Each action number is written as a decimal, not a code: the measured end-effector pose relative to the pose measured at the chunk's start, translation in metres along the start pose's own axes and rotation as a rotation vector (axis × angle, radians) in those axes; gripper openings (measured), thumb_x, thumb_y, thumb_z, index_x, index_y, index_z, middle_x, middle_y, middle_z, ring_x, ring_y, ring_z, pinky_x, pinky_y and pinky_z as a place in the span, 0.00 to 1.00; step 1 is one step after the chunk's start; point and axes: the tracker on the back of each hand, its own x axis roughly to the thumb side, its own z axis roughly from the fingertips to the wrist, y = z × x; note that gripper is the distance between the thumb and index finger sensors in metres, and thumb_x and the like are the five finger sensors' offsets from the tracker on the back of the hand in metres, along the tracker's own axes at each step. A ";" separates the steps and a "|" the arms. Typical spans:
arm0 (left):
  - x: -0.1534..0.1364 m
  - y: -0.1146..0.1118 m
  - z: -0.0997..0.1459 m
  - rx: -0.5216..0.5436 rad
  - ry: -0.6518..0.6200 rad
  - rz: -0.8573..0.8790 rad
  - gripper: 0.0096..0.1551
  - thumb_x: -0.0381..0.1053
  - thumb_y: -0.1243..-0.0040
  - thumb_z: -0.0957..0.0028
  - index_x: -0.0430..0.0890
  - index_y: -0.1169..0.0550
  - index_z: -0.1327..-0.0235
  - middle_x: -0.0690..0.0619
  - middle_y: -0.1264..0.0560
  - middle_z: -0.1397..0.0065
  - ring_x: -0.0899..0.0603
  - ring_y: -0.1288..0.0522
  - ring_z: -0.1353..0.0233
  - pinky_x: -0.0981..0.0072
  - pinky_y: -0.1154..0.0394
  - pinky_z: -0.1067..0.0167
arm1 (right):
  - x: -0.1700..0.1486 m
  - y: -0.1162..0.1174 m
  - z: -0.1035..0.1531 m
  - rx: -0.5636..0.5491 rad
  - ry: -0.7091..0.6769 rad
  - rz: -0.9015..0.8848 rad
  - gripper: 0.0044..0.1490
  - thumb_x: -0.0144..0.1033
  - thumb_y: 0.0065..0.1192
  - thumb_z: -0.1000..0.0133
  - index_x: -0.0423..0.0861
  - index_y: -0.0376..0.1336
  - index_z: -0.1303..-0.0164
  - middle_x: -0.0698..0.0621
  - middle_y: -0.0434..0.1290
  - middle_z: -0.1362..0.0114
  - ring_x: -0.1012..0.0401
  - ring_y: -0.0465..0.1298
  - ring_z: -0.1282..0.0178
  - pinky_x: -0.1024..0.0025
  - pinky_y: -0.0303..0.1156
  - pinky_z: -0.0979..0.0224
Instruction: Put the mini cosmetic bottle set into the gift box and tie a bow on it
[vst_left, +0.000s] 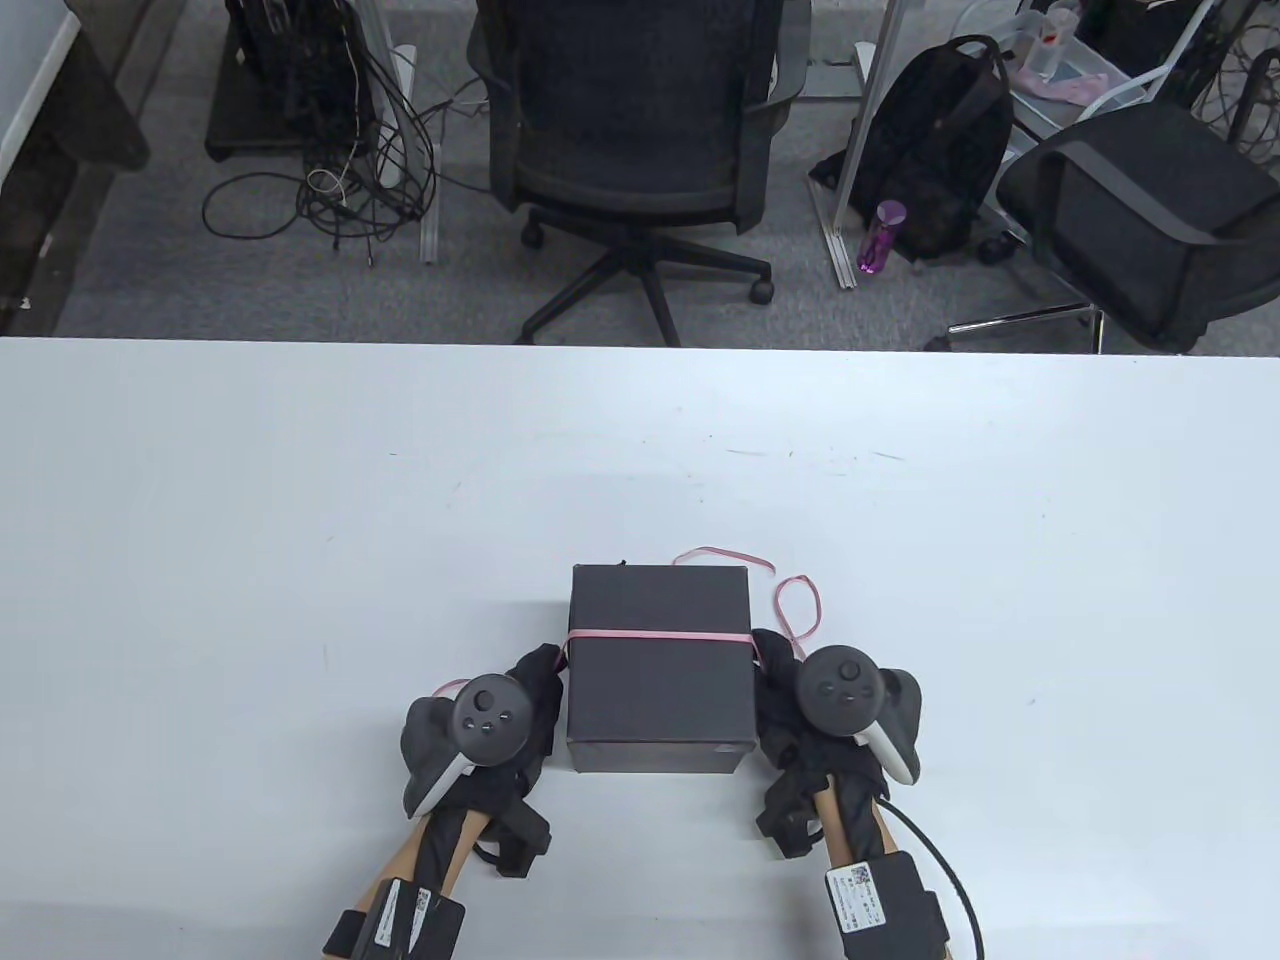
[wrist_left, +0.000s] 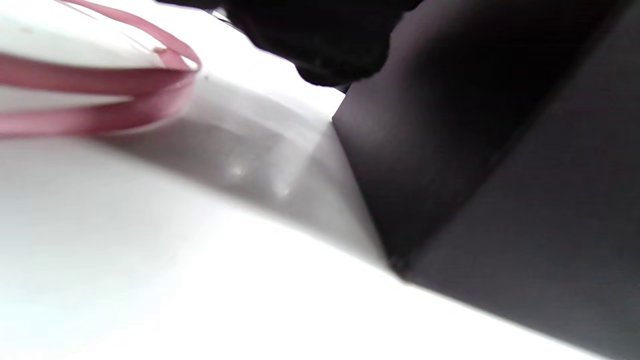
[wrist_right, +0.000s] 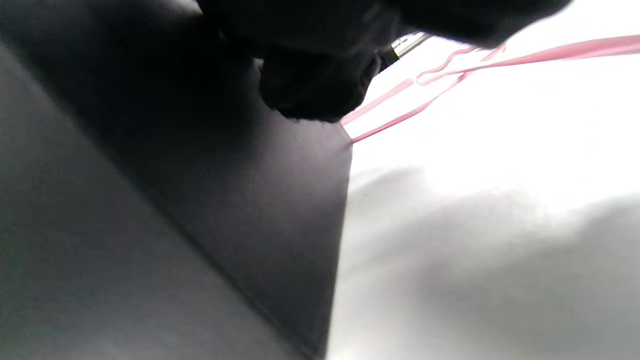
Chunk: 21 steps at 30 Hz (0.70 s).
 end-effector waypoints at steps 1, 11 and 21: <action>0.001 -0.002 0.000 -0.013 0.001 -0.027 0.27 0.53 0.58 0.36 0.47 0.33 0.24 0.57 0.21 0.47 0.57 0.20 0.71 0.72 0.20 0.71 | 0.001 0.001 0.000 0.003 -0.002 0.025 0.32 0.31 0.48 0.35 0.29 0.57 0.24 0.43 0.79 0.57 0.68 0.76 0.79 0.71 0.79 0.71; 0.008 -0.014 0.002 -0.128 0.023 -0.087 0.25 0.53 0.57 0.35 0.48 0.31 0.28 0.61 0.20 0.55 0.58 0.21 0.76 0.72 0.20 0.75 | -0.001 0.008 -0.001 0.030 0.016 0.018 0.32 0.31 0.44 0.35 0.29 0.57 0.24 0.41 0.78 0.54 0.67 0.76 0.77 0.70 0.79 0.70; 0.006 -0.019 0.000 -0.168 0.072 -0.025 0.25 0.53 0.58 0.35 0.47 0.32 0.27 0.61 0.21 0.55 0.58 0.21 0.75 0.72 0.20 0.74 | -0.003 0.013 -0.003 0.066 0.041 -0.005 0.31 0.30 0.45 0.35 0.29 0.57 0.24 0.40 0.78 0.52 0.67 0.76 0.77 0.70 0.79 0.68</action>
